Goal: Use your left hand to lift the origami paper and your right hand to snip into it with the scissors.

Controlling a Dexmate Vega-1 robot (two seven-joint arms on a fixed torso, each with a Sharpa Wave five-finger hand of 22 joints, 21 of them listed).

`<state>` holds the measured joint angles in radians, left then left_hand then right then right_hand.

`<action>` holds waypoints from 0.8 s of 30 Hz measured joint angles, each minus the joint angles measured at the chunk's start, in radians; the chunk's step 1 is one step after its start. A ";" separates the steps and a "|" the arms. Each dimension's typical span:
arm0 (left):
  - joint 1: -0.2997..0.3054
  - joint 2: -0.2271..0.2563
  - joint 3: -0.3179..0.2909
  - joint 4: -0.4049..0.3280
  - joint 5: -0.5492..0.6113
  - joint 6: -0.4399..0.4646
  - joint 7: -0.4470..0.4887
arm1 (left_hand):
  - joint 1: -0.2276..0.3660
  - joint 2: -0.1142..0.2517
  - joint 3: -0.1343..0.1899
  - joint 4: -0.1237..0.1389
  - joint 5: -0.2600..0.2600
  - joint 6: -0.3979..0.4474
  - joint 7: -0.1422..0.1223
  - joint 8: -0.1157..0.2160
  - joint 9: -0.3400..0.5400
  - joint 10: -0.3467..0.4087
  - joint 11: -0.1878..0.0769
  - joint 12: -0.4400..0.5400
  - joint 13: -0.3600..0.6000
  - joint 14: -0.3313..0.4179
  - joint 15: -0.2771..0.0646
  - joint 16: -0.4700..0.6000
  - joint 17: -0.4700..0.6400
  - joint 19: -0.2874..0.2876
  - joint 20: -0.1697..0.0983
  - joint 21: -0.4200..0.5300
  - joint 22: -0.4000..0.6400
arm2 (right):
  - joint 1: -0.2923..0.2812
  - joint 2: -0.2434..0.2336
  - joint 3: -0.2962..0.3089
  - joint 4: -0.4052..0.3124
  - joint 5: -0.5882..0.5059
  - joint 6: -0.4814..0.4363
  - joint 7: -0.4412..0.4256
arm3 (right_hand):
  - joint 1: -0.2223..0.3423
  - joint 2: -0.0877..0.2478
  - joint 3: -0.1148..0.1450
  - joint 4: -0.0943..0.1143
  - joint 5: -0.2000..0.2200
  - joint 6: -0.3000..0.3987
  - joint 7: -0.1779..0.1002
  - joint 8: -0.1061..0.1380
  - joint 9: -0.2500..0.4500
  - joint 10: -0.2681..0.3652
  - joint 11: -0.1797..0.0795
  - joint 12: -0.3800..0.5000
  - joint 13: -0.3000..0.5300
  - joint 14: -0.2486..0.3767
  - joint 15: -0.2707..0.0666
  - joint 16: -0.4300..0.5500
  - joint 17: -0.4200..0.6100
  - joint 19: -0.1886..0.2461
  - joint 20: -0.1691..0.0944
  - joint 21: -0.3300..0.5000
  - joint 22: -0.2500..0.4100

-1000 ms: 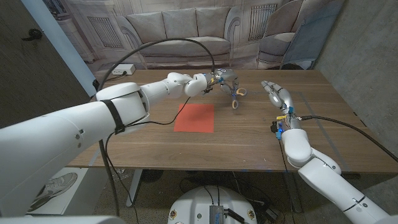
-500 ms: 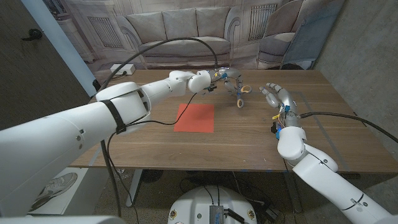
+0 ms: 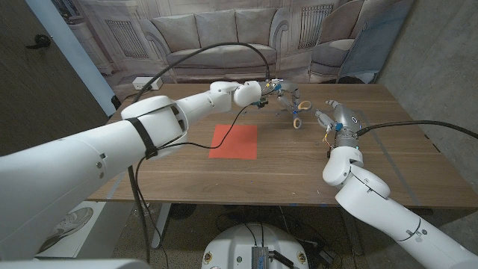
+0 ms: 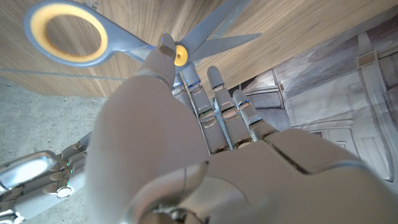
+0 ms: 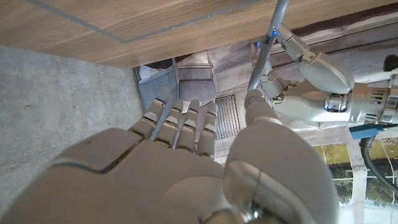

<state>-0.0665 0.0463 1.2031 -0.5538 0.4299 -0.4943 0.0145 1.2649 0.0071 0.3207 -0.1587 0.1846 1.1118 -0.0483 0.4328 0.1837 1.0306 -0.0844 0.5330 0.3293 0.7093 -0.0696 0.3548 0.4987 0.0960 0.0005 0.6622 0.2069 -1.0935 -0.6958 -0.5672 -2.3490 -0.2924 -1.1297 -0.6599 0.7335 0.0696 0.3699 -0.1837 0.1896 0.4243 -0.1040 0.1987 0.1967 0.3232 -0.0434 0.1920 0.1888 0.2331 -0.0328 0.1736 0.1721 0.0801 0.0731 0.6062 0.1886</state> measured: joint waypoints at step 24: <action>-0.037 -0.127 0.011 0.128 -0.120 0.021 -0.102 | 0.000 0.000 0.000 0.000 0.001 0.016 0.002 -0.016 0.000 0.000 0.000 0.000 0.008 0.011 0.000 -0.004 0.009 0.000 0.000 0.007 0.000 | 0.133 0.064 -0.212 0.077 -0.283 -0.244 -0.060 | 0.082 -0.092 -0.028 0.017 0.033 0.141 -0.086 0.053 0.011 0.009 -0.049 0.016 0.000 -0.008 -0.008 0.008 0.003 0.039 -0.032 0.000 0.000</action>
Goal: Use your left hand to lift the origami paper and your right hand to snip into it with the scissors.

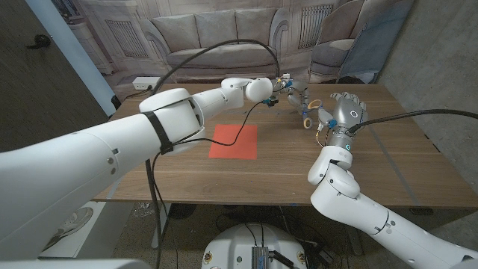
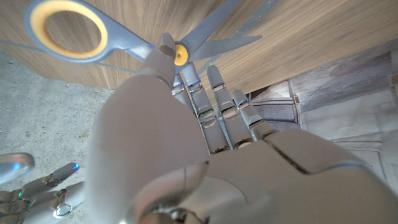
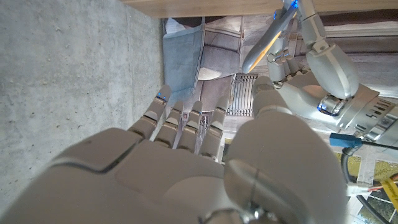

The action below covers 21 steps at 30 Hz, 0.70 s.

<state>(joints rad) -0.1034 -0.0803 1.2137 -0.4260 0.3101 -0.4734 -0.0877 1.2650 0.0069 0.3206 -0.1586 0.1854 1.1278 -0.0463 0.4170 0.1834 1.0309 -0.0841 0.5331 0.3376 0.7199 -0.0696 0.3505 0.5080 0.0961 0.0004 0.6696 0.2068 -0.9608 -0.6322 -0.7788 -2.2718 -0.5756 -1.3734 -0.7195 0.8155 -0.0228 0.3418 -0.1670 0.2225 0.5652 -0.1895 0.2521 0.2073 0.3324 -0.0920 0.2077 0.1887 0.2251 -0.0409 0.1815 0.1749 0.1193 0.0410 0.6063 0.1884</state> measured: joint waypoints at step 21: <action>0.037 -0.026 -0.073 -0.057 -0.142 0.075 -0.140 | 0.007 -0.007 0.000 0.000 0.004 0.016 -0.002 -0.015 0.000 0.004 0.003 0.000 0.021 0.008 -0.003 -0.007 0.005 -0.002 0.009 0.008 0.000 | -0.012 0.032 -0.055 0.035 -0.245 -0.019 0.105 | 0.002 -0.027 -0.030 0.014 0.027 0.018 -0.007 0.001 0.014 -0.005 -0.016 0.000 0.000 0.000 0.000 0.000 0.005 -0.004 -0.015 -0.008 0.000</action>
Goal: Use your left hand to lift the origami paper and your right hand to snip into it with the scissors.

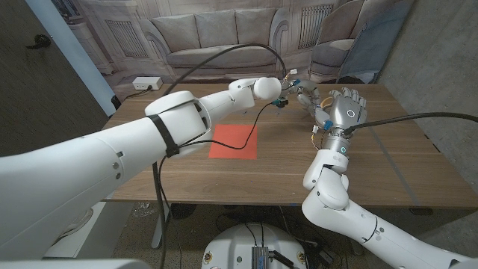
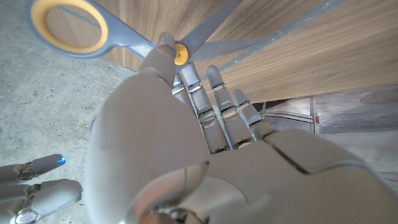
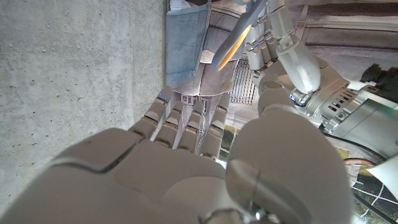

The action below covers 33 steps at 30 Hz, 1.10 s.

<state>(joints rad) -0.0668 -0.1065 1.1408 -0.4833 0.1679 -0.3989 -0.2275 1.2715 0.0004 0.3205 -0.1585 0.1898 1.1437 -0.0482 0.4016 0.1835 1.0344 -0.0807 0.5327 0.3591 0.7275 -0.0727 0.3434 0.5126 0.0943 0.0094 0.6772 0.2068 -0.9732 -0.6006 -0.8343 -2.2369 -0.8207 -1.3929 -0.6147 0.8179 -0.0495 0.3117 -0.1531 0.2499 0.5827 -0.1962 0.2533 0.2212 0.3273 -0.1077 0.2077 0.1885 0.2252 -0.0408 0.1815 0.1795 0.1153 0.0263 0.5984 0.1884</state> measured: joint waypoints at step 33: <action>0.101 0.120 -0.126 -0.427 -0.116 0.503 -0.066 | 0.000 0.000 0.003 -0.003 0.004 0.015 0.004 -0.022 0.006 0.002 0.002 -0.003 0.036 0.046 -0.014 -0.014 0.002 0.013 0.016 0.022 0.000 | 0.008 0.074 -0.020 0.187 -0.474 0.024 0.420 | 0.075 0.017 0.003 0.003 0.076 -0.213 -0.022 -0.062 0.014 -0.227 -0.016 -0.031 0.000 -0.075 0.003 0.000 0.014 -0.016 0.002 -0.022 0.000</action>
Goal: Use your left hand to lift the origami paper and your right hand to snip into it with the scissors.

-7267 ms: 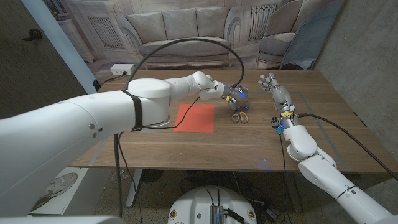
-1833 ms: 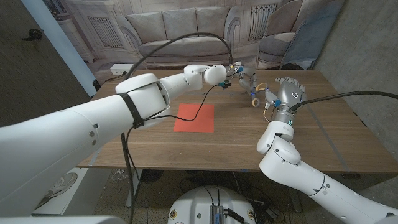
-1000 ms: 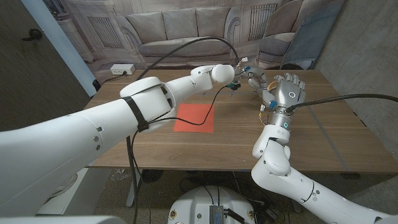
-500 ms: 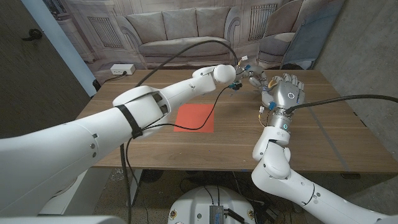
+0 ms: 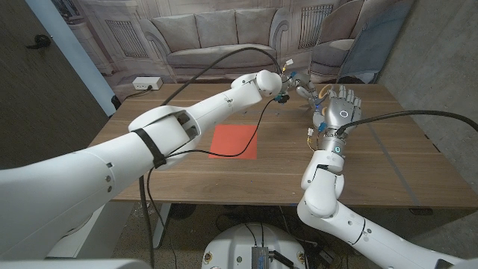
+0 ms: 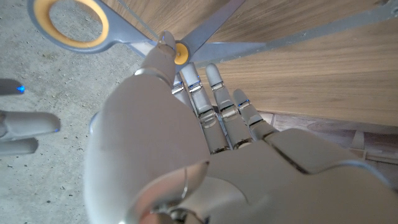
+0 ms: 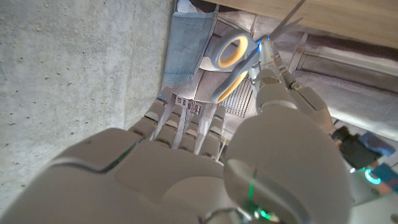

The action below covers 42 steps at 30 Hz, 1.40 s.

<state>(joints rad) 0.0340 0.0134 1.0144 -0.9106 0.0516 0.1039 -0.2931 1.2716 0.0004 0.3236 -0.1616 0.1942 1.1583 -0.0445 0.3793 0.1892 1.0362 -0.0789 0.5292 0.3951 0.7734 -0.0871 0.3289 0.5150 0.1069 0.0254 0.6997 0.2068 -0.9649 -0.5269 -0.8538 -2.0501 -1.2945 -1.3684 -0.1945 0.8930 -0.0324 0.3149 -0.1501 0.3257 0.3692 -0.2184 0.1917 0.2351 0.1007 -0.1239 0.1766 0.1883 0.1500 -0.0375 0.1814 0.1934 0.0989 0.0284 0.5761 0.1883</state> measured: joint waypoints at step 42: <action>-0.022 0.009 -0.027 -0.083 -0.122 0.162 -0.063 | 0.010 -0.010 0.002 -0.002 0.007 0.006 0.008 -0.016 0.009 0.000 0.000 -0.016 0.012 0.020 -0.002 -0.004 0.011 0.009 0.009 0.015 0.000 | -0.239 0.267 0.373 0.135 -0.796 0.374 0.193 | -0.005 -0.024 -0.050 0.025 0.042 -0.125 -0.002 0.007 -0.003 0.008 -0.026 0.027 0.000 0.043 -0.003 0.018 0.005 0.039 -0.061 0.000 0.000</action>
<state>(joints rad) 0.0122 0.0227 0.9872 -0.9938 -0.0700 0.2661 -0.3562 1.2819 -0.0099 0.3260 -0.1640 0.2012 1.1642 -0.0365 0.3630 0.1981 1.0363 -0.0789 0.5134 0.4071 0.7934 -0.0895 0.3252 0.5261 0.1160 0.0343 0.7151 0.2068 -1.2037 -0.2602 -0.4804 -1.9149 -2.0908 -0.9948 -0.0018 0.8877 -0.0561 0.2648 -0.1255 0.3678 0.2441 -0.2200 0.1986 0.2322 0.1089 -0.1502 0.2033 0.1883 0.1931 -0.0408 0.1991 0.1979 0.1383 -0.0326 0.5763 0.1883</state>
